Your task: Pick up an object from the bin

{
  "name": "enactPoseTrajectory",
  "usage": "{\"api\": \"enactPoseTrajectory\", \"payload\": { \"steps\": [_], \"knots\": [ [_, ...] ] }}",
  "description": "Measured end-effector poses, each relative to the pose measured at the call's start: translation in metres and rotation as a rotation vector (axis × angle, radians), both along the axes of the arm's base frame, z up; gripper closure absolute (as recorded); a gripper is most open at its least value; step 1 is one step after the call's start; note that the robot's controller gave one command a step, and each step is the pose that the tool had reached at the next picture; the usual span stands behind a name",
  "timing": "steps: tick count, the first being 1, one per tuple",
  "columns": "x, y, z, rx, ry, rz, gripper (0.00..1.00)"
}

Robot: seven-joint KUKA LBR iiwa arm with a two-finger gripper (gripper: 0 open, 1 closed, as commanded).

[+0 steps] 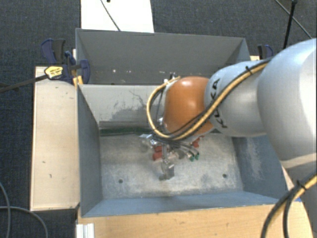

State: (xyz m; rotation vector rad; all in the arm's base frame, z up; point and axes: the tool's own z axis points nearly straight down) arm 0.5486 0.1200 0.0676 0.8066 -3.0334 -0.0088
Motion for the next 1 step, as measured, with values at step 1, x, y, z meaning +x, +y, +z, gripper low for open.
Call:
{"api": "enactPoseTrajectory", "payload": {
  "steps": [1],
  "knots": [
    [-0.0047, -0.0479, 0.0085, -0.004, -0.004, 0.370, 0.00]
  ]
}}
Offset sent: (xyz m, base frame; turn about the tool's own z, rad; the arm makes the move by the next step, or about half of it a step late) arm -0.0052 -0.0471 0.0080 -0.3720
